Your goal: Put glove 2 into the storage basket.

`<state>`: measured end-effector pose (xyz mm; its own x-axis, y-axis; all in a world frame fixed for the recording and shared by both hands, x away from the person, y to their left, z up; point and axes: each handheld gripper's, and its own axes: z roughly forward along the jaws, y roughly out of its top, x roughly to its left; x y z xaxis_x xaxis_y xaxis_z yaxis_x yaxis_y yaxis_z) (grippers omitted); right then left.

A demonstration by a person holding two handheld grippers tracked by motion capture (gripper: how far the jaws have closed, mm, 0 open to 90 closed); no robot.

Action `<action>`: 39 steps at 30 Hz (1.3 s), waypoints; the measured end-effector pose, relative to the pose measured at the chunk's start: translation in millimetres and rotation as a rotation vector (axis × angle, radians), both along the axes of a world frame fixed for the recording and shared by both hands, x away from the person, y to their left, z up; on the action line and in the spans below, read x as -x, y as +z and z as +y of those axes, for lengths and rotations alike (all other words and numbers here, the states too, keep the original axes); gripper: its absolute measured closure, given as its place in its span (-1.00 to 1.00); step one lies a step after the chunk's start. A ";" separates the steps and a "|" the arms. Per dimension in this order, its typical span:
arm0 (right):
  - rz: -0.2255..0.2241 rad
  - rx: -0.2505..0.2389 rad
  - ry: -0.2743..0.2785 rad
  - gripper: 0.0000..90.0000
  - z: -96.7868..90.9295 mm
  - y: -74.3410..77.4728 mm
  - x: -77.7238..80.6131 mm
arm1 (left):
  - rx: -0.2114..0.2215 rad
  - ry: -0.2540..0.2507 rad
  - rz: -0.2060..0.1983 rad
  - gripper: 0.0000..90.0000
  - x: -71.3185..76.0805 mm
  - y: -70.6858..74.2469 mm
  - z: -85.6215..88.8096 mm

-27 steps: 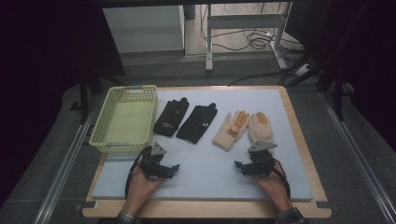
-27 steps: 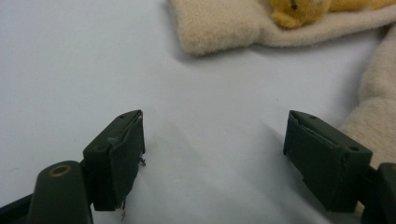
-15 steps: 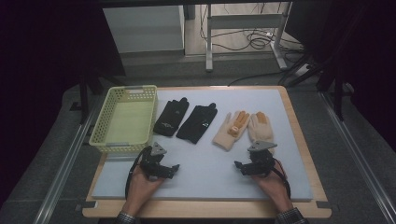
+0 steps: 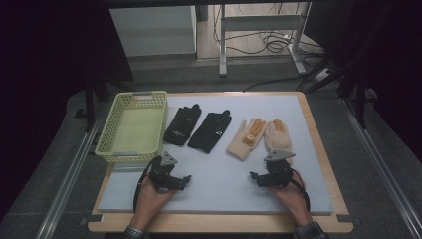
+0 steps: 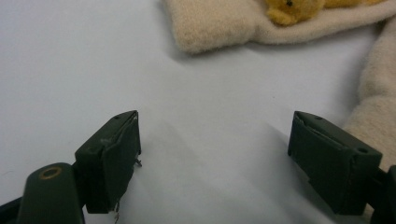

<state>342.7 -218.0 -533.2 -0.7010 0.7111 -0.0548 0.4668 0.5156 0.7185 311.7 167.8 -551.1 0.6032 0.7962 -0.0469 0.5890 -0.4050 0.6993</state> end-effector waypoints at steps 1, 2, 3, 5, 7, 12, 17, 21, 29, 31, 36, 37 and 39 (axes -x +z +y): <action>0.001 0.000 -0.001 -0.63 0.0 0.0 0.0 | 0.000 0.000 0.000 -0.91 0.0 0.0 0.0; 0.001 0.000 -0.001 -0.63 0.0 0.0 0.0 | 0.000 0.000 0.000 -0.91 0.0 0.0 0.0; 0.001 -0.001 -0.002 -0.63 0.1 0.1 0.1 | 0.000 0.000 0.000 -0.91 0.0 0.0 0.0; 0.001 -0.001 -0.004 -0.63 0.2 0.1 0.3 | 0.000 0.000 -0.001 -0.91 0.0 0.0 -0.1; 0.001 -0.001 -0.004 -0.63 0.1 0.2 0.1 | 0.000 0.000 -0.001 -0.91 0.1 0.0 -0.1; 0.004 -0.006 -0.007 -0.62 0.3 0.6 0.1 | 0.000 0.000 0.000 -0.91 0.0 0.0 0.0; 0.017 -0.016 -0.006 -0.62 3.4 2.1 -1.5 | 0.000 0.000 0.000 -0.91 0.0 0.0 0.0; 0.021 -0.026 0.007 -0.62 8.7 6.0 -3.8 | 0.000 0.000 0.000 -0.91 0.0 0.0 0.1; -0.008 -0.044 0.038 -0.62 24.2 17.0 -10.0 | -0.003 -0.003 0.000 -0.91 -0.1 0.1 0.4; -0.004 -0.045 0.059 -0.62 34.5 21.9 -13.5 | -0.003 -0.003 0.000 -0.91 -0.1 0.1 0.4; 0.000 -0.033 0.078 -0.62 51.4 25.5 -20.7 | 0.000 -0.001 -0.001 -0.91 0.0 0.0 0.2; 0.001 -0.033 0.078 -0.62 53.7 25.6 -21.8 | 0.000 -0.001 -0.001 -0.91 0.0 0.0 0.2; -0.003 -0.035 0.080 -0.62 59.1 26.1 -24.9 | 0.000 -0.001 -0.001 -0.91 0.0 0.0 0.2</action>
<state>367.7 -158.9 -507.0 -0.7556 0.6542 -0.0331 0.4227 0.5256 0.7383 311.7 168.0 -551.1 0.6041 0.7956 -0.0465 0.5879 -0.4055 0.6999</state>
